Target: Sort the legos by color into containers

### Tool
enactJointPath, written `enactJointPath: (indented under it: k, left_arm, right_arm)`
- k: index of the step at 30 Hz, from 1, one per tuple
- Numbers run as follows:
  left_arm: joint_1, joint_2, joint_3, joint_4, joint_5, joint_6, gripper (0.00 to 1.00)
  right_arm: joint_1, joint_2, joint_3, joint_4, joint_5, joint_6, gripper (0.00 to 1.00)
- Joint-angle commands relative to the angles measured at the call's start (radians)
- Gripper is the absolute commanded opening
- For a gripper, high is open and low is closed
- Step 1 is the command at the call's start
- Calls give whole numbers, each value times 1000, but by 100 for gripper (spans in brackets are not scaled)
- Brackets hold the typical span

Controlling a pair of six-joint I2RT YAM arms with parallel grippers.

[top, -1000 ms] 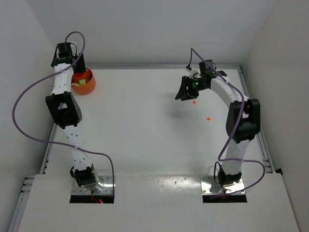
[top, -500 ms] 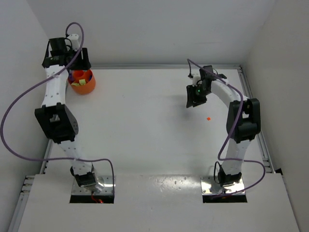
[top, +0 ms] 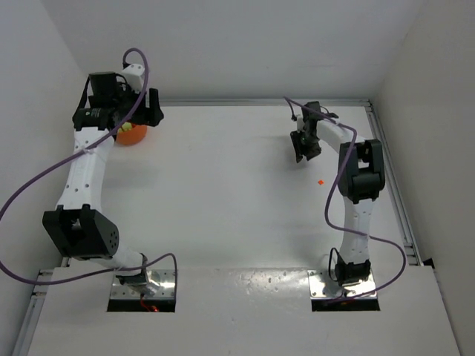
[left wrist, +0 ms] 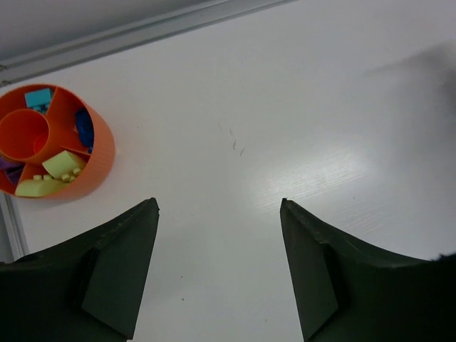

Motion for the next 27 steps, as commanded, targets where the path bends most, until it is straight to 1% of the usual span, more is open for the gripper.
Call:
enactJointPath:
  k: [1,5,12,15,17,21,27]
  left_arm:
    - [7,-34,-32,7,1,-16,75]
    - [7,-34,-55,30,36,-48,77]
    - [7,-25,-55,30,37,-48,79]
    - [7,-16,-55,30,37,-48,79]
    - [7,-16,-46,30,37,-48,79]
    - [7,-16,-46,30,37,-48,79]
    - [7,-16,-46,30,37,-58,80]
  right_arm:
    - [1,25,46,28,39,-11,44]
    - [1,76,84,43,48,-11,45]
    - [1,142,152,43,48,-11,45]
    - [1,180,189,22,36,-11,41]
    - [1,200,199,11,36,-11,36]
    - [1,179,158,20,36,-11,29]
    - [1,136,63,20,45,-11,28]
